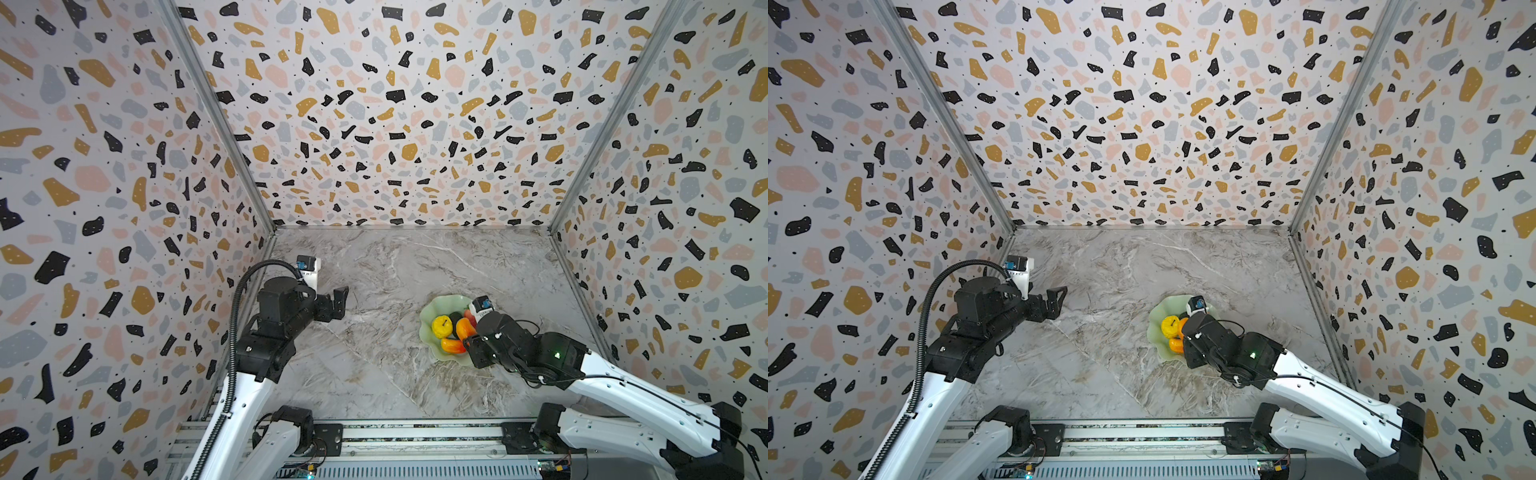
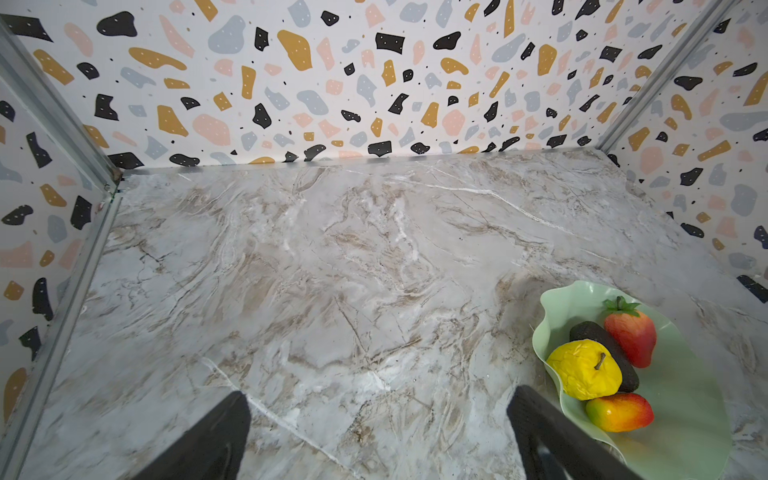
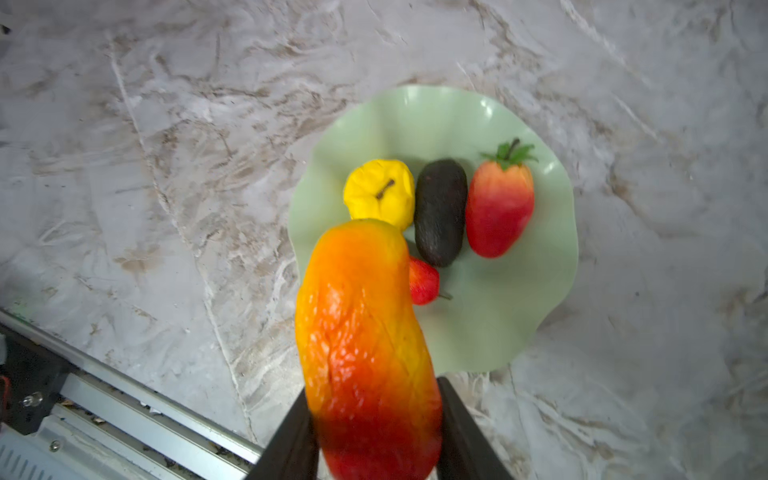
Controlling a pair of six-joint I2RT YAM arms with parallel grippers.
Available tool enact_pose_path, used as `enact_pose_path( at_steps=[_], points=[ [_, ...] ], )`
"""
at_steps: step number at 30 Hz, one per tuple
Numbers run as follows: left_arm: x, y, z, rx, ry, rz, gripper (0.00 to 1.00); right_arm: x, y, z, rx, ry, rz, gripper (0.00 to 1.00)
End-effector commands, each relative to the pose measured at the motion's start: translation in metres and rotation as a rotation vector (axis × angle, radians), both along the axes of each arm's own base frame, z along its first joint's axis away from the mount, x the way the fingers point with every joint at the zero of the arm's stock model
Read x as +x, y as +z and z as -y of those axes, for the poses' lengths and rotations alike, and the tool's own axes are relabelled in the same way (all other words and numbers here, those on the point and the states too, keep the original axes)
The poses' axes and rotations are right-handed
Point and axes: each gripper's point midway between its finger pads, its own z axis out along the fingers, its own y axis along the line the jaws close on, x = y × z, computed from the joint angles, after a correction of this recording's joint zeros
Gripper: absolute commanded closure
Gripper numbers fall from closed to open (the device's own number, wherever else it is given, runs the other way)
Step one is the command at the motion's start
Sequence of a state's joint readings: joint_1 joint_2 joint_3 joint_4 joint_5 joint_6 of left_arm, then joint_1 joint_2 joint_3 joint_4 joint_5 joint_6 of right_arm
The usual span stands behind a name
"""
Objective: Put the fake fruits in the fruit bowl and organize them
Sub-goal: 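Carry the mango into the bowl and open the right gripper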
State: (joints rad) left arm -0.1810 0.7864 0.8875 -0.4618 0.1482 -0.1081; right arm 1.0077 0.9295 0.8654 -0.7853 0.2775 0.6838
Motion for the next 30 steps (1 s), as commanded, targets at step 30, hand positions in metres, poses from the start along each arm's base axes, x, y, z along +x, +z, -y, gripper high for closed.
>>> enact_pose_path(
  at_steps=[30],
  points=[
    [0.008,-0.002,0.010,-0.015,-0.038,0.028,0.01,0.036,-0.075,0.031,-0.057,-0.208,-0.121,0.68]
  ],
)
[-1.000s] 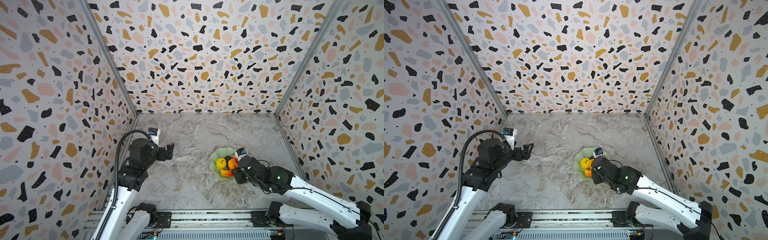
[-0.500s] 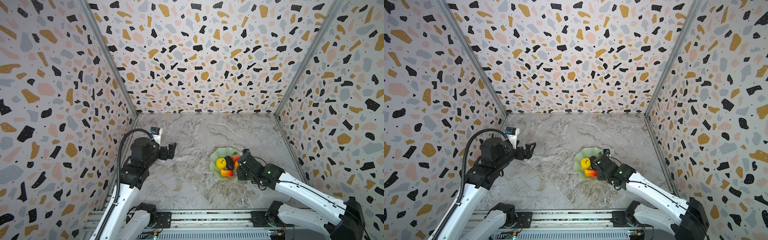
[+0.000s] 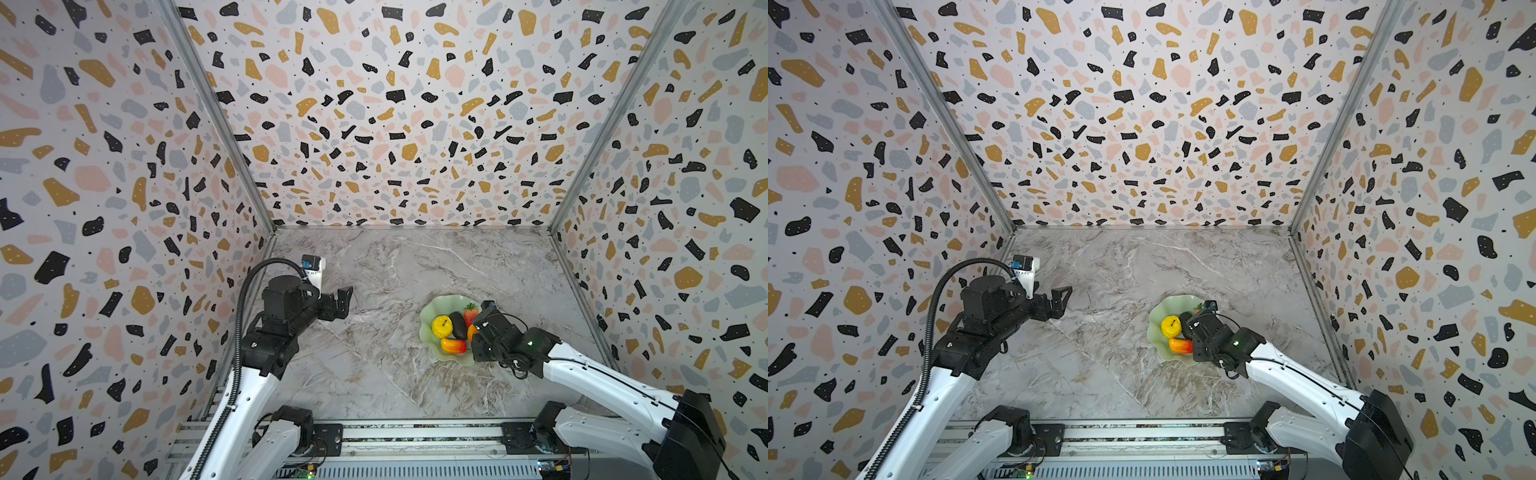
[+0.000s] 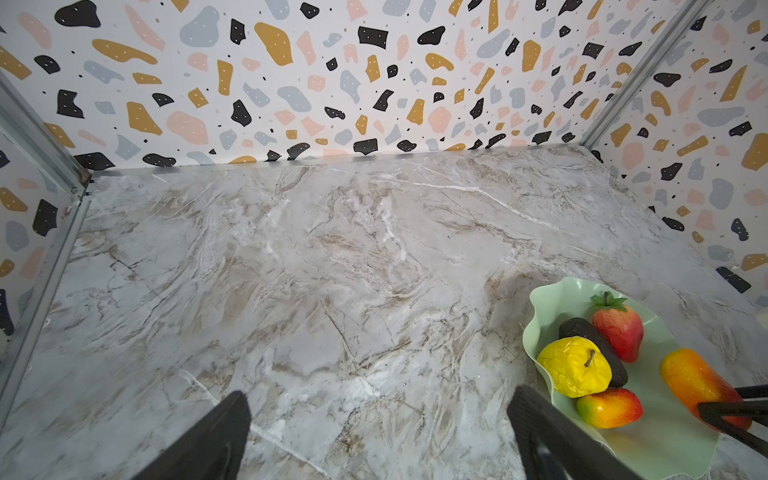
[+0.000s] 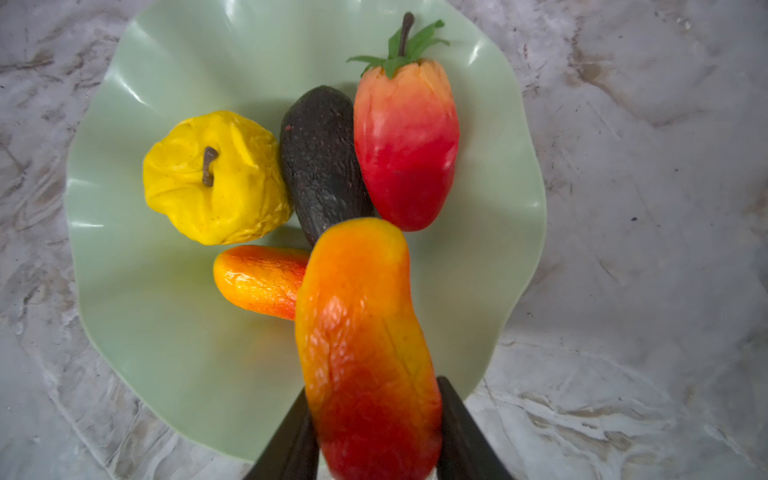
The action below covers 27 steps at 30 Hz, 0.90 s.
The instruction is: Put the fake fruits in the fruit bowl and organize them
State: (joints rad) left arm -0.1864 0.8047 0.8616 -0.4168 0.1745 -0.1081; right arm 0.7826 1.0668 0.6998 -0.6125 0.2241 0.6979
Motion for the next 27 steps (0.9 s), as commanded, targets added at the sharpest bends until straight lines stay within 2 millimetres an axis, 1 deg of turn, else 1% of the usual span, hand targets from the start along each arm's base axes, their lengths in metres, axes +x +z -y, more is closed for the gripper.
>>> enact_pose_path(
  at_steps=[1,5,7,10,15,17,19,20,23,25,27],
  points=[
    [0.003,0.005,0.003,-0.004,-0.010,0.029,0.01,0.001,-0.001,-0.001,0.011,-0.002,0.002,0.63],
    [0.003,0.004,0.003,-0.003,-0.009,0.026,0.00,0.002,0.003,-0.002,0.024,0.000,0.015,0.44],
    [0.003,0.004,0.002,0.000,-0.009,0.026,0.01,0.005,0.009,-0.004,0.033,0.003,0.031,0.36],
    [0.002,0.003,0.002,0.001,-0.006,0.023,0.00,0.008,0.022,-0.006,0.044,0.007,0.058,0.27],
    [0.000,-0.001,0.001,0.004,-0.004,0.016,0.00,0.014,0.043,-0.008,0.049,0.021,0.104,0.18],
    [0.001,-0.001,0.001,0.005,-0.002,0.015,0.00,0.018,0.054,-0.006,0.038,0.024,0.135,0.11],
    [0.001,-0.001,0.000,0.007,0.002,0.015,0.00,0.024,0.072,-0.001,0.011,0.029,0.195,0.03],
    [0.002,-0.001,0.000,0.008,0.003,0.017,0.00,0.029,0.082,0.002,-0.006,0.031,0.238,0.01],
    [0.007,0.001,-0.004,0.008,0.033,0.036,0.01,0.049,0.124,0.008,-0.032,0.048,0.421,0.01],
    [0.012,0.005,-0.013,0.009,0.089,0.063,0.00,0.066,0.157,0.012,-0.025,0.061,0.577,0.01],
    [0.017,0.008,-0.024,0.002,0.168,0.102,0.00,0.084,0.183,0.024,-0.025,0.045,0.725,0.01]
  ],
)
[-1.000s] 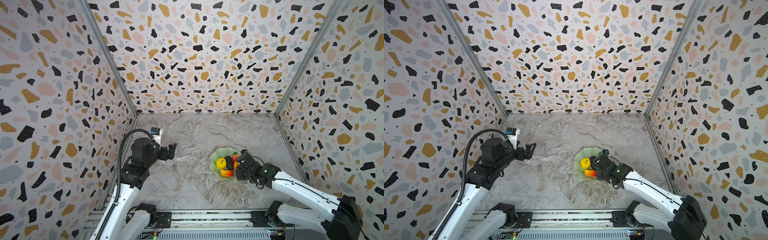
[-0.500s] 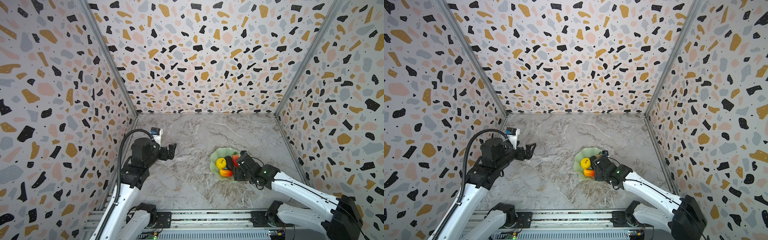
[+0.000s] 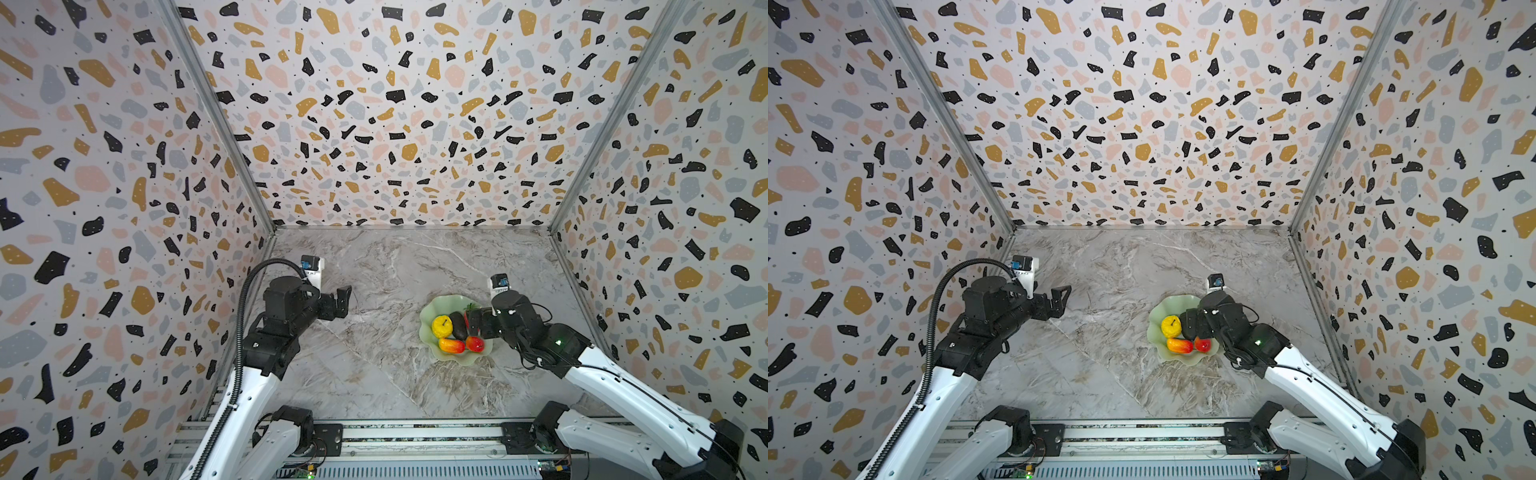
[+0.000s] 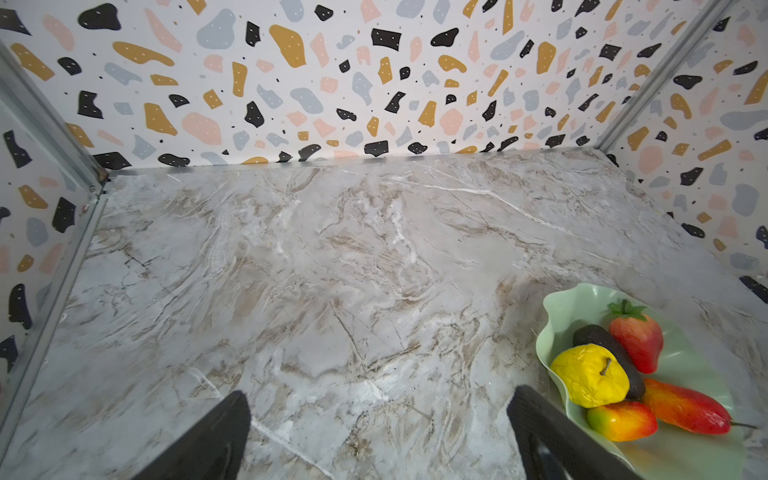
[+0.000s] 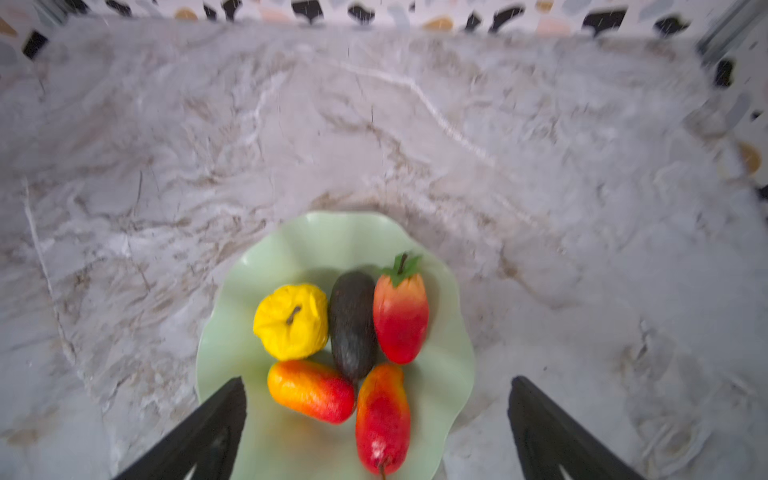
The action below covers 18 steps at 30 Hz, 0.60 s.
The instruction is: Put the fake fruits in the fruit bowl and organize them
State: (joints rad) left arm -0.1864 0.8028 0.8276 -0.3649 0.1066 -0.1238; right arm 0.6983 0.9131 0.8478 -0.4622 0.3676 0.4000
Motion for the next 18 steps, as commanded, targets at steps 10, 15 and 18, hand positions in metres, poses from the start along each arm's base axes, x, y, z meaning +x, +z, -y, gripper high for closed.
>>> enact_pose_path(
  at_steps=[10,15,18],
  points=[
    [0.026,-0.019,-0.081,-0.043,0.524,0.316,0.00,0.084,0.020,0.117,-0.012,-0.191,0.546,0.01],
    [0.013,-0.077,-0.116,0.103,0.704,0.356,0.00,0.077,-0.038,0.134,-0.059,-0.273,0.536,0.01],
    [0.009,-0.091,-0.123,0.149,0.738,0.371,0.00,0.073,-0.059,0.139,-0.084,-0.296,0.540,0.01]
  ],
)
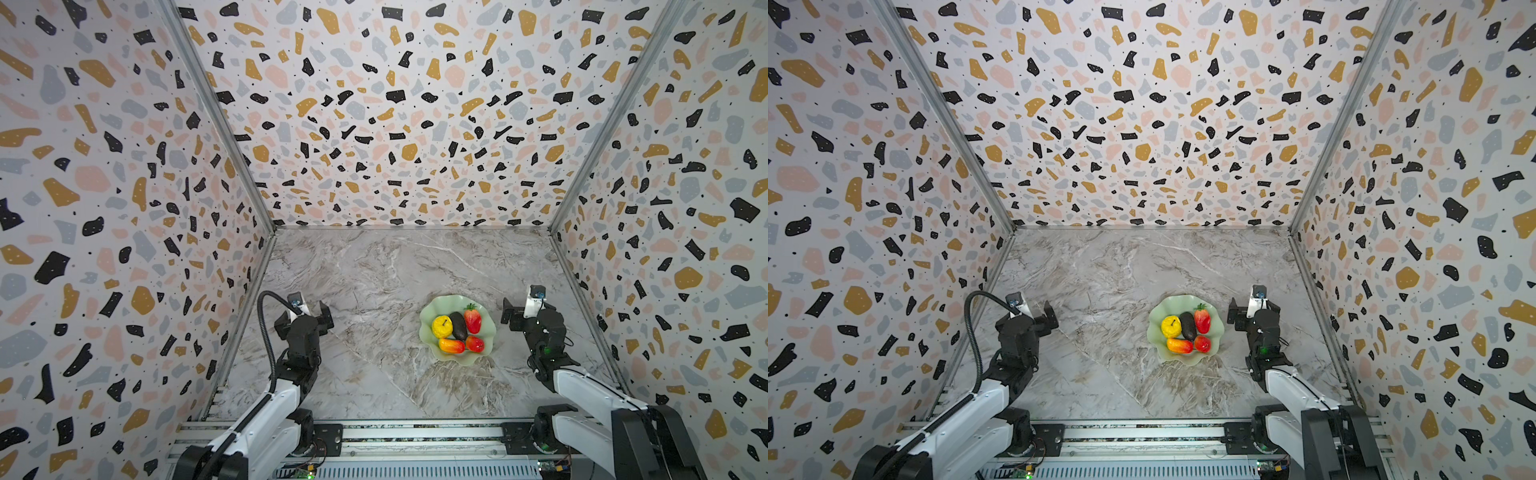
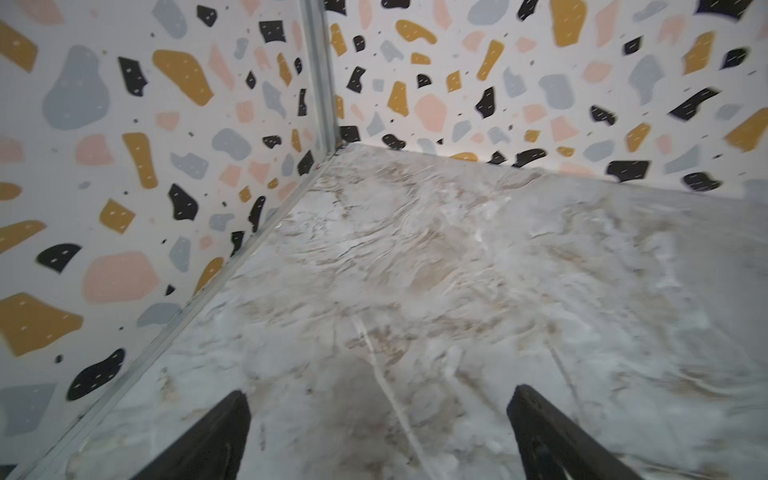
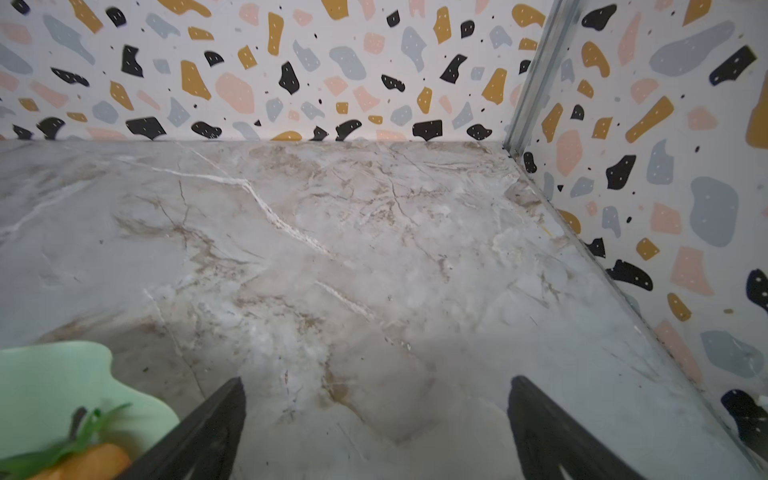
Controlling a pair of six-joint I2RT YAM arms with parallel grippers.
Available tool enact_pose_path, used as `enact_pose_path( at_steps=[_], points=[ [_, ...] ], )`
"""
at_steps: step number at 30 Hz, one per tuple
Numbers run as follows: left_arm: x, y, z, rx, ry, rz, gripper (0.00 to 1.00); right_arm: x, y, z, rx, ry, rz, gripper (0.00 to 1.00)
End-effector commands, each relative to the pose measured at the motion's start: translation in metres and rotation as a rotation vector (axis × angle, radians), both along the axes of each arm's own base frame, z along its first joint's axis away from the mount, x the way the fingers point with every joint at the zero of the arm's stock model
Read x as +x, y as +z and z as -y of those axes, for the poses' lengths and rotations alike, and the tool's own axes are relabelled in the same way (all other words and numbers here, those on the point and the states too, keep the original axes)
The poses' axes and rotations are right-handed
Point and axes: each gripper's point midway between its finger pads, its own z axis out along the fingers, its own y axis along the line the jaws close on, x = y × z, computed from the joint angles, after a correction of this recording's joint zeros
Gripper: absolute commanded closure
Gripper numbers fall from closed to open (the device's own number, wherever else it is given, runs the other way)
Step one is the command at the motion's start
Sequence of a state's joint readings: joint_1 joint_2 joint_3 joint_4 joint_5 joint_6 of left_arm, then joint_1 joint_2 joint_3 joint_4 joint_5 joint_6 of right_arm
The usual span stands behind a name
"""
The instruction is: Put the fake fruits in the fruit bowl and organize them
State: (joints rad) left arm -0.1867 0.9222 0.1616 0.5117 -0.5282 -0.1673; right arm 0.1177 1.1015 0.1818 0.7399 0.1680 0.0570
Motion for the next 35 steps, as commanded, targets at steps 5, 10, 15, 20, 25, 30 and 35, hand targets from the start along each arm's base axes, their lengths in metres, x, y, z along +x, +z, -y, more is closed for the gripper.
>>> enact_pose_path(
  at_steps=[5,10,15,20,25,30,35],
  points=[
    [0.019,0.036,-0.014,0.078,0.084,0.222,0.00,0.018,0.027,0.009,-0.023,-0.057,0.220,0.01],
    [0.042,0.015,0.000,0.088,-0.004,0.175,0.00,0.029,0.012,0.003,-0.039,-0.029,0.201,0.01],
    [0.045,0.009,-0.003,0.066,-0.021,0.164,0.00,0.035,0.001,0.009,-0.006,-0.027,0.141,0.01],
    [0.044,0.010,-0.003,0.066,-0.020,0.174,0.00,0.034,0.003,0.009,-0.007,-0.028,0.150,0.01],
    [0.043,0.011,-0.003,0.065,-0.018,0.178,0.00,0.033,0.004,0.009,-0.012,-0.031,0.156,0.01],
    [0.043,0.010,-0.003,0.065,-0.018,0.174,0.01,0.036,0.003,0.007,-0.016,-0.029,0.146,0.01],
    [0.043,0.011,-0.003,0.065,-0.019,0.175,0.01,0.034,0.003,0.007,-0.018,-0.028,0.151,0.01]
  ],
)
